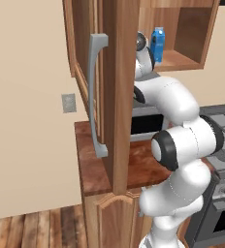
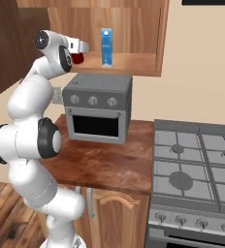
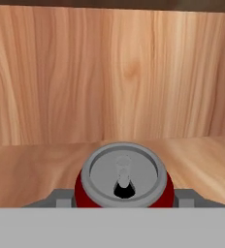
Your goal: Pick the milk, boxed drink, can from the counter and place them in the open cabinet.
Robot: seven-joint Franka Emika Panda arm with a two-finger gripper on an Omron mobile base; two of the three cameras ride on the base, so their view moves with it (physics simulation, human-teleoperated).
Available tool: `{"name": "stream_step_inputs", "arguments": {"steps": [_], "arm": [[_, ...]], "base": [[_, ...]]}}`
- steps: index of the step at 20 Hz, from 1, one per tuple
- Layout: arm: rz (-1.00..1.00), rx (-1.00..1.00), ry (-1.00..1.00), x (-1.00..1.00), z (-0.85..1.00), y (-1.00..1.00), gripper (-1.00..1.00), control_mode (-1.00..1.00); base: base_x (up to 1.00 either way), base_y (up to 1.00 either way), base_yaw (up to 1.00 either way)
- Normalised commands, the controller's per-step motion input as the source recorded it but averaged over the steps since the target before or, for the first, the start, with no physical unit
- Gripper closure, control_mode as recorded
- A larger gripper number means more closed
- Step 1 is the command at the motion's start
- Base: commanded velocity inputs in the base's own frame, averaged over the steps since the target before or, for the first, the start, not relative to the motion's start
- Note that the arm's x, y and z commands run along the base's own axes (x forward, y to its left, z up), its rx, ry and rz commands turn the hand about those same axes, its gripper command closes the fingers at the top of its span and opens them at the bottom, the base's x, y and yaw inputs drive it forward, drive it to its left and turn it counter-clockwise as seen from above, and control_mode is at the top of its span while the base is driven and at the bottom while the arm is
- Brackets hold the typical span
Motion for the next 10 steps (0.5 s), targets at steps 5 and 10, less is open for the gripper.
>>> {"name": "stream_step_inputs", "arguments": {"steps": [5, 10], "arm": [[0.00, 0.02, 0.00, 0.30, -0.17, 0.00, 1.00, -1.00], [0.00, 0.00, 0.00, 0.14, -0.04, 0.00, 1.00, -1.00]], "base": [[0.00, 0.00, 0.00], [0.00, 0.00, 0.00]]}}
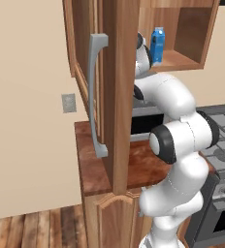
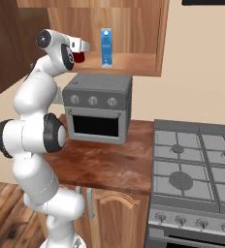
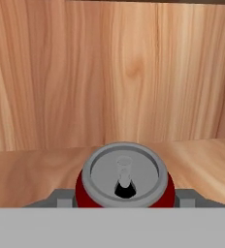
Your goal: Pick the milk, boxed drink, can from the counter and place them in the open cabinet.
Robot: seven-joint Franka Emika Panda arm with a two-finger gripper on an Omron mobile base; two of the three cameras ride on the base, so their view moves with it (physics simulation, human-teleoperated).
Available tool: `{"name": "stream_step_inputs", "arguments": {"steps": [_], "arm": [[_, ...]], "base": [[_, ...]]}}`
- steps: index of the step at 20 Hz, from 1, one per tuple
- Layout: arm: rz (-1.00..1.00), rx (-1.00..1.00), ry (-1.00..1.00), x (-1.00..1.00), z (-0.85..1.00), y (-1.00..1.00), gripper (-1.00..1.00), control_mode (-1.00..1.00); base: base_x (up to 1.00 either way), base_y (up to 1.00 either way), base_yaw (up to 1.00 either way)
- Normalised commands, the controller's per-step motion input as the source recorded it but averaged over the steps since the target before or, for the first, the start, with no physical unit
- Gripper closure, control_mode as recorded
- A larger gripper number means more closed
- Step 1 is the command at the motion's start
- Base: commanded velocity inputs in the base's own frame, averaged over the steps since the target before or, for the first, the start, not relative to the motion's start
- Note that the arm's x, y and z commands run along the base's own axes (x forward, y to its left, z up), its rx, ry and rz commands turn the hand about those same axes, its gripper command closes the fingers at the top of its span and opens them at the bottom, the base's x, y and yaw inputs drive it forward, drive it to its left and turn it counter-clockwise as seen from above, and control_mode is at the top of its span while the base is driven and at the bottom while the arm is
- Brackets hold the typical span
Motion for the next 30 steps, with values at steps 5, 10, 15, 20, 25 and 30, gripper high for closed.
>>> {"name": "stream_step_inputs", "arguments": {"steps": [5, 10, 15, 20, 25, 30], "arm": [[0.00, 0.00, 0.00, 0.00, 0.00, 0.00, 1.00, -1.00], [0.00, 0.00, 0.00, 0.00, 0.00, 0.00, -1.00, -1.00], [0.00, 0.00, 0.00, 0.00, 0.00, 0.00, -1.00, -1.00], [0.00, 0.00, 0.00, -0.25, 0.00, 0.00, -1.00, -1.00], [0.00, 0.00, -0.01, -0.72, 0.00, 0.01, -1.00, -1.00], [0.00, 0.01, -0.03, -1.00, 0.00, 0.01, -1.00, -1.00]], "base": [[0.00, 0.00, 0.00], [0.00, 0.00, 0.00], [0.00, 0.00, 0.00], [0.00, 0.00, 0.00], [0.00, 0.00, 0.00], [0.00, 0.00, 0.00]]}}
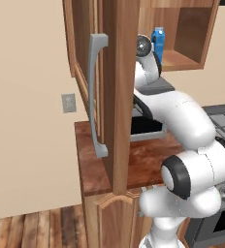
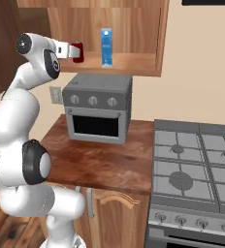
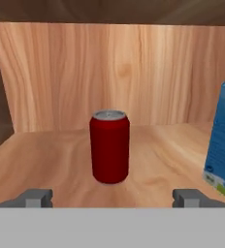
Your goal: Pick the milk, boxed drink, can from the counter and place them in the open cabinet.
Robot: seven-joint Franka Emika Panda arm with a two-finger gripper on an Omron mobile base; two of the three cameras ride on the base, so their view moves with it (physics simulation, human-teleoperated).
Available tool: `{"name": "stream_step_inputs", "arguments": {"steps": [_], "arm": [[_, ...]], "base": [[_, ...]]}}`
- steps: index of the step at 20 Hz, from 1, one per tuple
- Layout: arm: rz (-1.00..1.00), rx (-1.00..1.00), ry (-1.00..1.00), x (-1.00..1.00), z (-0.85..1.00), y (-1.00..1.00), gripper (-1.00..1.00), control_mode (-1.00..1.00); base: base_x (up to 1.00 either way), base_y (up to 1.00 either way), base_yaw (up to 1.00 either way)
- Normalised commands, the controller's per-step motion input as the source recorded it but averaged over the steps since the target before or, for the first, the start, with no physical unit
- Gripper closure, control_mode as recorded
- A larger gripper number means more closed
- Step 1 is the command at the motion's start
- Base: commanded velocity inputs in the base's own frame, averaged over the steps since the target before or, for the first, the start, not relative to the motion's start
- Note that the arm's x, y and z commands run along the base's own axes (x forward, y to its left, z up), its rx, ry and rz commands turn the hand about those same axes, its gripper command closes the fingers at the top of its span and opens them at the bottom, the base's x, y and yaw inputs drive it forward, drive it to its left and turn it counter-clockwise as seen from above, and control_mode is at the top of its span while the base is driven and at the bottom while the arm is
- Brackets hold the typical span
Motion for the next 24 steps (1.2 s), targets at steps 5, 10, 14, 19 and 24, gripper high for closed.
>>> {"name": "stream_step_inputs", "arguments": {"steps": [5, 10, 14, 19, 24], "arm": [[0.00, 0.06, -0.01, -1.00, 0.00, 0.00, -1.00, -1.00], [0.00, 0.11, 0.00, -1.00, 0.01, 0.00, -1.00, -1.00], [0.00, 0.13, 0.00, -1.00, 0.06, 0.00, -1.00, -1.00], [0.00, 0.13, 0.00, -1.00, 0.04, 0.00, -1.00, -1.00], [0.00, 0.09, 0.00, -1.00, 0.00, 0.00, -1.00, -1.00]], "base": [[0.00, 0.00, 0.00], [0.00, 0.00, 0.00], [0.00, 0.00, 0.00], [0.00, 0.00, 0.00], [0.00, 0.00, 0.00]]}}
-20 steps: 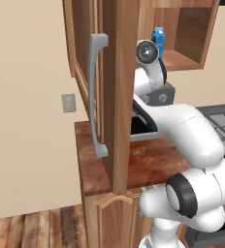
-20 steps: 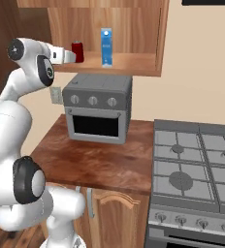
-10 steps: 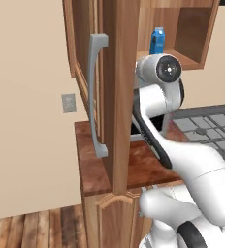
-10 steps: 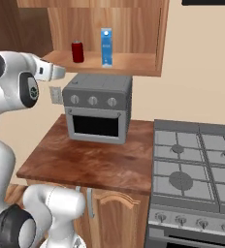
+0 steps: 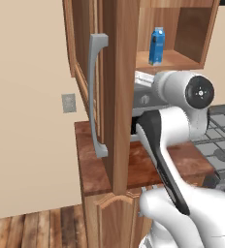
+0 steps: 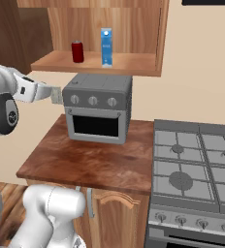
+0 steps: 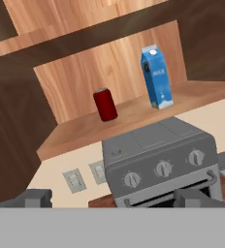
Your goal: Pick the milk, boxed drink, can from the counter and place them in the open cabinet.
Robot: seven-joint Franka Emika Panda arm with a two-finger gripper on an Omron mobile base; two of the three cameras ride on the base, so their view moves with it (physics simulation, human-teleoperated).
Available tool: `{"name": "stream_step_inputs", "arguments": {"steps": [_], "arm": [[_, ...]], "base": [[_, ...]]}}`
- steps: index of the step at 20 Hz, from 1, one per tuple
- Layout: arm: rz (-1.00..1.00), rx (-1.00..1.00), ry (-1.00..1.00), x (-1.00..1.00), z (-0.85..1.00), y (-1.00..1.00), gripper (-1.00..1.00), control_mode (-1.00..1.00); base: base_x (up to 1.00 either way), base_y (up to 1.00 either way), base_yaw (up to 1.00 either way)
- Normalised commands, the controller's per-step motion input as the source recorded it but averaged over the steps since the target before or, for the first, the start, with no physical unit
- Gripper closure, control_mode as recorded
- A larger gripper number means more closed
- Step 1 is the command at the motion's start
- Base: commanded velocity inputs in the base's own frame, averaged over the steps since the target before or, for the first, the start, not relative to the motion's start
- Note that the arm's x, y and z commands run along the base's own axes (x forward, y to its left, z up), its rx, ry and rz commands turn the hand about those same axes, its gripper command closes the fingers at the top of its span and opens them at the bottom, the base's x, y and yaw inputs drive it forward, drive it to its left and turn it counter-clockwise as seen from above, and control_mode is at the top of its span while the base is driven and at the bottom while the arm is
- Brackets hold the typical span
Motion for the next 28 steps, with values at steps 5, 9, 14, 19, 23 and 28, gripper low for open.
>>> {"name": "stream_step_inputs", "arguments": {"steps": [5, 9, 14, 19, 23, 28], "arm": [[0.00, 0.14, 0.03, -1.00, 0.00, -0.01, -1.00, -1.00], [0.00, 0.19, 0.03, -1.00, 0.02, -0.03, -1.00, -1.00], [0.00, 0.21, 0.12, -0.99, 0.01, -0.07, -1.00, -1.00], [0.00, 0.25, 0.20, -0.83, 0.10, -0.21, -1.00, -1.00], [-0.01, 0.18, 0.18, -0.56, 0.09, -0.16, -1.00, -1.00], [0.00, 0.00, 0.09, -0.01, 0.00, 0.00, -1.00, -1.00]], "base": [[0.00, 0.00, 0.00], [0.00, 0.00, 0.00], [0.00, 0.00, 0.00], [0.00, 0.00, 0.00], [0.00, 0.00, 0.00], [0.00, 0.00, 0.00]]}}
